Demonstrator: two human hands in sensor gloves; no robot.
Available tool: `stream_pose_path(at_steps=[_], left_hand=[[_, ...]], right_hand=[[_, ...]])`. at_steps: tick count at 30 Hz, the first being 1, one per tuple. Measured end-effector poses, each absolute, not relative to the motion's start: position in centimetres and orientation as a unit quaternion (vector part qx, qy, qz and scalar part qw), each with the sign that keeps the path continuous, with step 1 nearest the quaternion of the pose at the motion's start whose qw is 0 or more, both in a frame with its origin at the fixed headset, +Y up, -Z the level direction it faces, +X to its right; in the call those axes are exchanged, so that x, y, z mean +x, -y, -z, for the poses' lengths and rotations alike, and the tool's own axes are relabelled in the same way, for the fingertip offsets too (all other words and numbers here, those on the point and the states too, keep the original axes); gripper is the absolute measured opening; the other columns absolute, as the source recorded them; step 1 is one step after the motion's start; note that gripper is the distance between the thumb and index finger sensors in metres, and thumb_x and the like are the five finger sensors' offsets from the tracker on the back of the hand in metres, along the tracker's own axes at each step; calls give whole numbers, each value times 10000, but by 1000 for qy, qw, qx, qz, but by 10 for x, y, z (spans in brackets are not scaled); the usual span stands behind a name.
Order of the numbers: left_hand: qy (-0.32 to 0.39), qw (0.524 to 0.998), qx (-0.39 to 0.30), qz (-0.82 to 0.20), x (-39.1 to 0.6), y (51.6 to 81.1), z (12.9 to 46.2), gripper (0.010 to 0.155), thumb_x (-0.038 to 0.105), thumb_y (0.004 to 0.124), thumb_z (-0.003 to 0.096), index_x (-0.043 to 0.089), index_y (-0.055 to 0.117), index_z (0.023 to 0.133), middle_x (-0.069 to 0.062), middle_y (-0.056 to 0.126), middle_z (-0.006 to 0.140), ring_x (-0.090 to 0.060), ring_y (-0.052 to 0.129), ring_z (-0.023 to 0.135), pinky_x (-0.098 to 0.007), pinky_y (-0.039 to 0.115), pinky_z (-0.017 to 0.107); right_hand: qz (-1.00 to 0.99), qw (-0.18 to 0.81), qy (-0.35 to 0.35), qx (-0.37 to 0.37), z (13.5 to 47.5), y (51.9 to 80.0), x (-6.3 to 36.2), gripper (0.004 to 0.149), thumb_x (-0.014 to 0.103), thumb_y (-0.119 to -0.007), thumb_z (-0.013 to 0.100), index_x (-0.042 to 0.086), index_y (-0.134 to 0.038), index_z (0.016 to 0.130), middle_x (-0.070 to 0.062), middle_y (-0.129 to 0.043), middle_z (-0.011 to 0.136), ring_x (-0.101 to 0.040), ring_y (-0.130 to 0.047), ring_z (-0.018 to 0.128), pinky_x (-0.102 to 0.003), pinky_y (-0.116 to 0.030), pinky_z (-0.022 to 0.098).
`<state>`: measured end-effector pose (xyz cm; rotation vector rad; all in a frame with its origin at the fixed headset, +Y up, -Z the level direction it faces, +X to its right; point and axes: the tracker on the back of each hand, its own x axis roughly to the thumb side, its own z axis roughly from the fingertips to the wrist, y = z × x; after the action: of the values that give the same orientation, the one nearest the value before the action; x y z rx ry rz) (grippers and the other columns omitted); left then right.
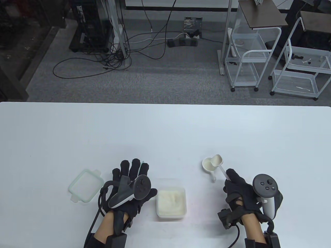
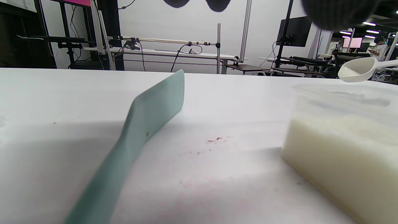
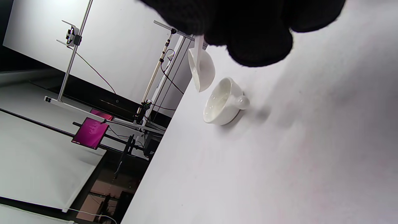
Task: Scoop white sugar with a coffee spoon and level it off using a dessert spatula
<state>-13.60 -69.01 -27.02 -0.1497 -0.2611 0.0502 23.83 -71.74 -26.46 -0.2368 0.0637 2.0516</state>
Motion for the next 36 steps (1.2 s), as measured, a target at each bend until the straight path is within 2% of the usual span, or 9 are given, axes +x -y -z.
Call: stream_pose_path(at_steps=[17, 25, 27, 33, 36], left_hand=[[126, 988, -86, -21, -136, 690, 271, 980, 719, 616, 390, 221, 292, 1169, -216, 240, 1236, -599, 324, 1068, -762, 364, 714], [123, 988, -89, -19, -137, 691, 272, 981, 719, 615, 390, 224, 285, 1169, -212, 232, 1237, -603, 319, 1066, -763, 361, 714], [124, 988, -89, -19, -136, 691, 272, 979, 719, 615, 390, 224, 286, 1169, -217, 231, 1236, -600, 320, 1067, -762, 362, 714], [123, 988, -91, -16, -136, 691, 272, 979, 719, 615, 391, 224, 283, 1168, -213, 228, 1237, -599, 317, 1068, -762, 361, 714], [123, 988, -91, -16, -136, 691, 272, 981, 719, 615, 391, 223, 282, 1169, -213, 227, 1236, -601, 317, 1067, -762, 360, 714]], right_hand=[[-949, 311, 3, -49, 266, 713, 205, 539, 48, -728, 467, 115, -624, 992, -292, -652, 824, -428, -770, 675, -695, -586, 608], [-994, 98, 36, 6, 262, 711, 180, 541, 35, -737, 461, 148, -641, 981, -278, -638, 837, -422, -756, 692, -691, -584, 619], [-997, 71, 40, 12, 262, 711, 175, 541, 40, -736, 462, 149, -636, 982, -273, -639, 839, -416, -759, 694, -687, -587, 622], [-996, 75, 45, 13, 260, 709, 173, 538, 59, -730, 465, 117, -618, 988, -267, -655, 833, -407, -780, 679, -685, -611, 608], [-994, 95, 60, 13, 258, 705, 175, 519, 128, -725, 477, 110, -621, 985, -235, -724, 788, -359, -848, 610, -663, -662, 592]])
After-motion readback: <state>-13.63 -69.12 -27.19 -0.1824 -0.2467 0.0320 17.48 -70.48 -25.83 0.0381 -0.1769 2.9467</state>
